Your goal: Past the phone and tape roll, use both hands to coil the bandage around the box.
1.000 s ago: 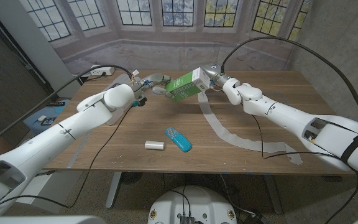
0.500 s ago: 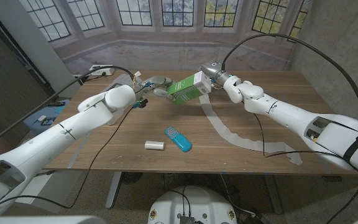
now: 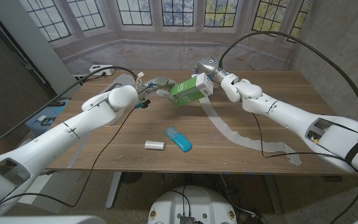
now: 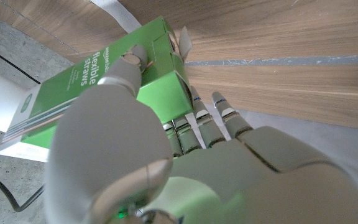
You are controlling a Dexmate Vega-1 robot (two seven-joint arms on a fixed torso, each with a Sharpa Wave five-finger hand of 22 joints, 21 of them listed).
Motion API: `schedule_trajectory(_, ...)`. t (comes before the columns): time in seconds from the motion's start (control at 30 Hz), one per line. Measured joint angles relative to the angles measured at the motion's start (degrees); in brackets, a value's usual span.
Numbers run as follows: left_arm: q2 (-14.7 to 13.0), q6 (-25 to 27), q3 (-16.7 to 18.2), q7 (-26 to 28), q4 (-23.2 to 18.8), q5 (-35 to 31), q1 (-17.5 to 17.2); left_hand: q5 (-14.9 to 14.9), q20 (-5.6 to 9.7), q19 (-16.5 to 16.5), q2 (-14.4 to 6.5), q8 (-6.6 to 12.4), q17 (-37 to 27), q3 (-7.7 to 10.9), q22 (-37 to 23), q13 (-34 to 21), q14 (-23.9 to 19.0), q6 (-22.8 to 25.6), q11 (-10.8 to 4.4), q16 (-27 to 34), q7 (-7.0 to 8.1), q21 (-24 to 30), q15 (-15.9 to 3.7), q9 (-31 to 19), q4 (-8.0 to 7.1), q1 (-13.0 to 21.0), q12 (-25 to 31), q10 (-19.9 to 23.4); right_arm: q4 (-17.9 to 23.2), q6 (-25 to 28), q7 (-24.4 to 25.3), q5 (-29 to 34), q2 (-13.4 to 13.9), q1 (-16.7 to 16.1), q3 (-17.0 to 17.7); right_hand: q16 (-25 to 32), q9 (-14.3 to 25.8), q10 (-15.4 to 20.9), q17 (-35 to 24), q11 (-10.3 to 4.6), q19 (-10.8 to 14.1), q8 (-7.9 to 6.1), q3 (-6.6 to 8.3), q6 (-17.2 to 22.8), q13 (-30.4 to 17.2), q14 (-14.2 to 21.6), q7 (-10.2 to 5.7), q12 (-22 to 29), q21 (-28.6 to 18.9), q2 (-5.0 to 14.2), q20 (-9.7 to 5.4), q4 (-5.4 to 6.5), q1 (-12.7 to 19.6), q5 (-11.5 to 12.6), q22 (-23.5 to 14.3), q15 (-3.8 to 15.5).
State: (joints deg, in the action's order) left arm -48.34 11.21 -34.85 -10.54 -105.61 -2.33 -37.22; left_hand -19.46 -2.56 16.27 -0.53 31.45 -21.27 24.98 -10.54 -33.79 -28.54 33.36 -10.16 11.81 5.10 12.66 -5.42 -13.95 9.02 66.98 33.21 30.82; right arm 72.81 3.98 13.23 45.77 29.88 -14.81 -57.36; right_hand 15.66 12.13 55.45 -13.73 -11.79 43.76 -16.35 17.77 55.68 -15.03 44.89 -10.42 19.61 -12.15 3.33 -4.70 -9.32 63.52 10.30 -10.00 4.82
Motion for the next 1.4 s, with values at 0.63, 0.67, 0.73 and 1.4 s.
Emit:
schedule_trajectory(0.63,0.5,-0.7,-1.6,-3.5,3.0,0.0,2.6,0.0,-0.11,-0.5,0.0,0.03,0.0,0.00,0.0,0.0,0.3,0.0,0.00,0.0,0.00,0.0,0.31,0.0,0.00,0.0,0.1,0.0,1.4,-0.9,-0.2,2.0,0.0,0.1,0.7,-0.3,0.0,0.2,-0.3,0.20,0.0,0.02,0.00,0.0,0.0,0.4,0.00,0.0,0.0,-0.15,0.00,0.00,0.1,0.0,0.0,0.38)
schedule_trajectory(0.67,0.5,-0.7,-1.7,-3.7,3.1,0.0,2.7,0.0,-0.11,-0.5,0.0,0.03,0.0,0.00,0.0,0.0,0.3,0.0,0.00,0.0,0.00,0.0,0.31,0.0,0.00,0.0,0.1,0.0,1.5,-1.0,-0.2,2.1,0.1,0.1,0.7,-0.4,0.0,0.2,-0.3,0.20,0.0,0.03,0.00,0.0,0.0,0.4,0.00,0.0,0.0,-0.16,0.00,0.00,0.1,0.0,0.0,0.38)
schedule_trajectory(0.73,0.6,-0.7,-1.8,-4.0,3.3,0.0,2.9,0.0,-0.11,-0.5,0.0,0.03,0.0,0.00,0.0,0.0,0.3,0.0,0.00,0.0,0.00,0.0,0.31,0.0,0.00,0.0,0.1,0.0,1.5,-1.0,-0.2,2.2,0.1,0.2,0.7,-0.4,0.0,0.2,-0.3,0.20,0.0,0.03,0.00,0.0,0.0,0.4,0.00,0.0,0.0,-0.16,0.00,0.00,0.1,0.0,0.0,0.38)
schedule_trajectory(1.4,1.8,-0.2,-4.0,-7.0,5.2,-0.5,5.4,0.0,-0.11,-0.5,0.1,0.05,0.3,0.00,0.0,0.0,0.7,-0.2,0.00,0.0,-0.20,0.0,0.51,0.3,0.00,-0.2,-0.1,0.0,5.8,0.0,-2.3,4.2,0.7,0.3,1.7,-0.6,0.0,0.2,-0.3,0.21,0.0,0.05,-0.39,0.0,0.0,0.4,0.01,0.0,0.0,-0.17,0.00,0.08,0.1,0.0,0.0,0.38)
